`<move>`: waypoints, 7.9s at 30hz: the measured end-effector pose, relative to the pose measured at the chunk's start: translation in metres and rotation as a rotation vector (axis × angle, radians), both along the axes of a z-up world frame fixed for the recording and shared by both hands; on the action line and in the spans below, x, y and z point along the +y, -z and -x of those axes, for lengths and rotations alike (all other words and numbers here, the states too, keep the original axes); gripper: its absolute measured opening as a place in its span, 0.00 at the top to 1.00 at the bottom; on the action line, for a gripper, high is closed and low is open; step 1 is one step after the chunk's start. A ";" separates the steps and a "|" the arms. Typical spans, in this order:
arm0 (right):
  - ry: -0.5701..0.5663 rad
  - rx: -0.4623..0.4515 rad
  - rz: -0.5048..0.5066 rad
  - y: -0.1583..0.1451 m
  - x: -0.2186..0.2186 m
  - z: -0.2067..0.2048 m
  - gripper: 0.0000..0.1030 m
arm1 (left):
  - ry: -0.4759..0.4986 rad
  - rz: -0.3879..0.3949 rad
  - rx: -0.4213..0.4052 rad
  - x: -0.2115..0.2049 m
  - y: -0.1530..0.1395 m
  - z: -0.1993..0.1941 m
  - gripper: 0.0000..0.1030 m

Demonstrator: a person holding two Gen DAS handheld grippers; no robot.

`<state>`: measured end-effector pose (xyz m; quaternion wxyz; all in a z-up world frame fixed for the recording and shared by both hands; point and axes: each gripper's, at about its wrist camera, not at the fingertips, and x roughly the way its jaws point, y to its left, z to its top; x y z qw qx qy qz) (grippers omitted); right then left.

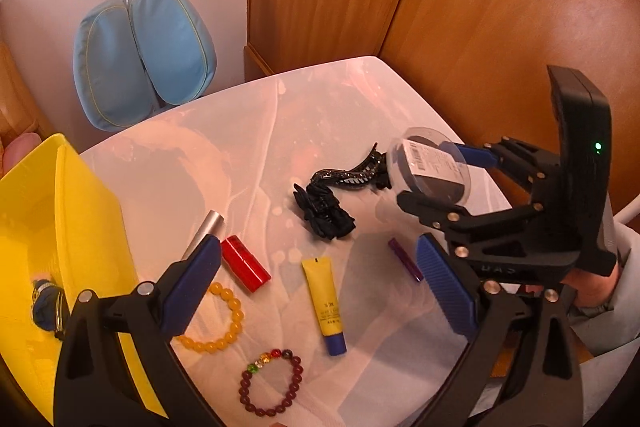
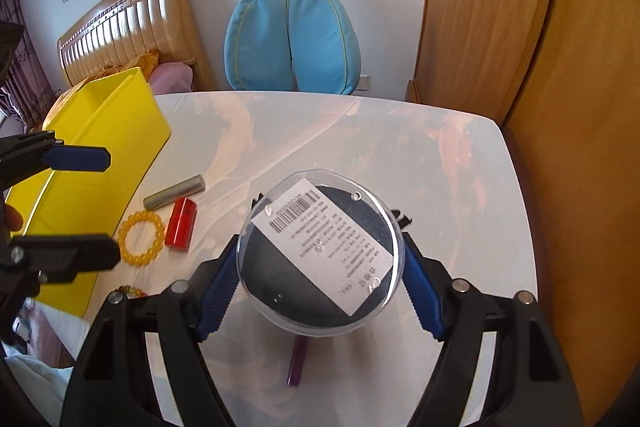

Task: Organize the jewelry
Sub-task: 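Carry the clear round case with the right gripper into the bin and release, then lift the open right gripper out of the yellow bin, then reach the left gripper to the black bow claw clip and grasp it, then carry the black claw clip with the left gripper into the bin and release, then reach the right gripper to the red cylinder and close on it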

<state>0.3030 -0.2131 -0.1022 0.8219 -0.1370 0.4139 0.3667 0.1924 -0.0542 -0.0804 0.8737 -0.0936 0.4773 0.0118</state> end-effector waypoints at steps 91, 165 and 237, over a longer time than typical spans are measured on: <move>-0.176 -0.024 -0.069 -0.058 0.275 0.136 0.05 | -0.266 0.087 -0.196 0.297 -0.034 0.204 0.07; 0.001 0.020 -0.077 -0.018 -0.062 0.069 0.05 | -0.047 -0.052 -0.036 -0.031 -0.005 0.010 0.66; -0.498 0.075 -0.051 -0.039 0.203 0.190 0.05 | -0.036 -0.067 0.080 0.199 0.011 0.176 0.20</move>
